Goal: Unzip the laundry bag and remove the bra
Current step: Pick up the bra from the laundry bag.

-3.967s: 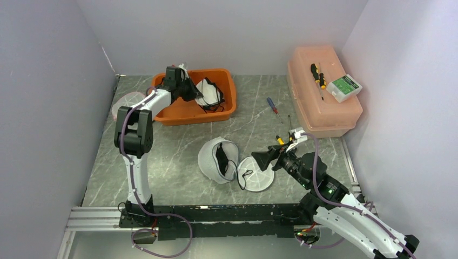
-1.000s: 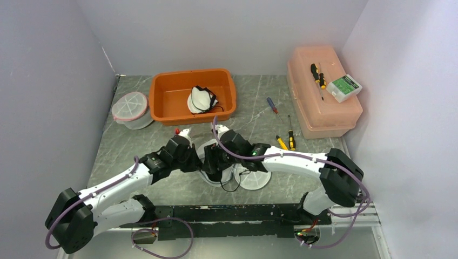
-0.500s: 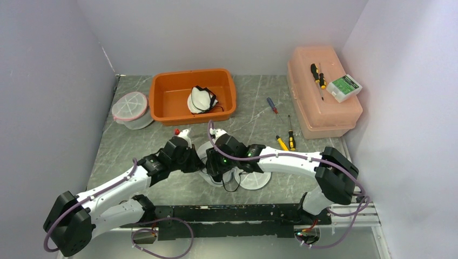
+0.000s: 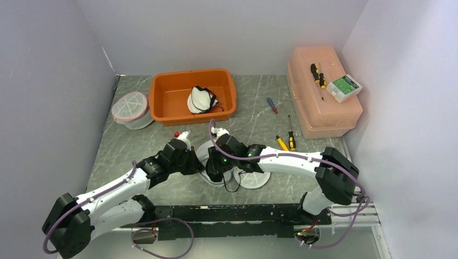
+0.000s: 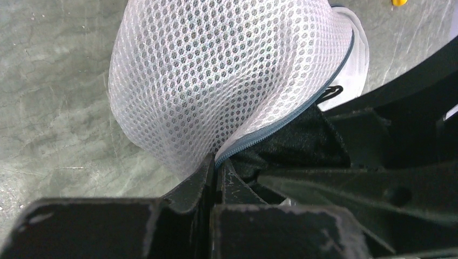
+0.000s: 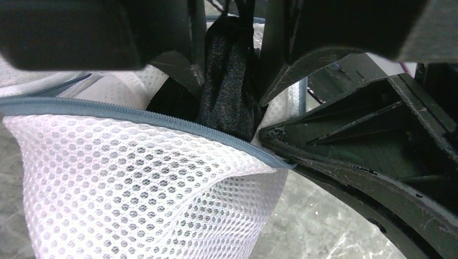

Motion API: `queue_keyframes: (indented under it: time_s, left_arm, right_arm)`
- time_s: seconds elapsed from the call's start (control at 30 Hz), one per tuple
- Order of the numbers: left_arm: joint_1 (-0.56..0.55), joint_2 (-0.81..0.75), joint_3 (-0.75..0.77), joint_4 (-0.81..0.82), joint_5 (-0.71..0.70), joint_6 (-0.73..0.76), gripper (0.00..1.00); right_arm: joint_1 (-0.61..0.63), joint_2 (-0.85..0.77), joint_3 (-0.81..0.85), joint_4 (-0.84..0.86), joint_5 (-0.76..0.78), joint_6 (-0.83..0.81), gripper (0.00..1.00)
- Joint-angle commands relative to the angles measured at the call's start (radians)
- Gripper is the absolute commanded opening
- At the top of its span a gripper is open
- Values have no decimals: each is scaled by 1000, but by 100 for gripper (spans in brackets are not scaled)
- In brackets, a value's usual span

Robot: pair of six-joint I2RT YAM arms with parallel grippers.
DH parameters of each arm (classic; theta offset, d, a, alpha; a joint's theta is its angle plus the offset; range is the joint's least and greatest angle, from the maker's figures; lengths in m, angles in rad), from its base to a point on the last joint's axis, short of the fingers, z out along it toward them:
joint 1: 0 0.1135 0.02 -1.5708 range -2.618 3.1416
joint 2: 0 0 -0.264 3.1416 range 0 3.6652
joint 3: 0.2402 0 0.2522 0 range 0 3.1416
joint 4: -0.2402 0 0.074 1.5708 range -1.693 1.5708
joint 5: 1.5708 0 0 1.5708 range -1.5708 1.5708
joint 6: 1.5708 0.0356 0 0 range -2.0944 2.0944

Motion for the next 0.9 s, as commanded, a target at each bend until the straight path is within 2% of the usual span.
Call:
queue_keyframes:
  time_s: [0.0, 0.1, 0.2, 0.23, 0.53, 0.73, 0.87]
  left_arm:
    - [-3, -25, -3, 12, 18, -11, 3]
    - [-3, -31, 2, 8, 15, -11, 3]
    - [-3, -30, 12, 0, 12, -8, 3]
    - [-3, -31, 15, -3, 10, -7, 3]
    - [-3, -33, 66, -28, -25, 16, 3]
    - [-3, 20, 103, -11, -38, 36, 3]
    - [-3, 67, 125, 33, -26, 44, 3]
  right_arm:
    - [2, -21, -1, 28, 8, 0, 35]
    - [1, -27, -1, 16, 3, -11, 23]
    - [-6, -54, -2, 7, -35, -35, 2]
    - [-9, -68, -6, 9, -53, -43, 0]
    - [-115, -257, -47, -17, -313, -120, 0]
    - [-198, -367, -44, -69, -501, -161, 0]
    - [-260, -452, -28, -82, -565, -155, 0]
